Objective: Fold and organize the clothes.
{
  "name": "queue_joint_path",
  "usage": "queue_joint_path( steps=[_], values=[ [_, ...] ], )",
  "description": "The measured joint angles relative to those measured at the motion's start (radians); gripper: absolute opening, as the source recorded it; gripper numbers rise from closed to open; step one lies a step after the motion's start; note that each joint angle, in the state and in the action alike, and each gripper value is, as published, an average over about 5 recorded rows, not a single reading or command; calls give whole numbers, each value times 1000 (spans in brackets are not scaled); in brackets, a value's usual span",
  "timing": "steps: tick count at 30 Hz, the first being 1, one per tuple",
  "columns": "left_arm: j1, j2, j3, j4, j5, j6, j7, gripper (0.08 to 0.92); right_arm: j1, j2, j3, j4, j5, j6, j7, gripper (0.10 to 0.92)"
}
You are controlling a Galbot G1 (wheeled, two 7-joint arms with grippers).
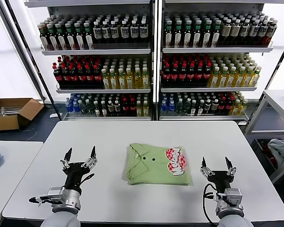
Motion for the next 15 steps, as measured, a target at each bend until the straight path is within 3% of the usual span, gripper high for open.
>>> queue_joint_path(
  steps=[15],
  values=[
    [-6,-4,6,1,4,2,10,823,-12,-3,16,3,0,3,-3,823]
  ],
)
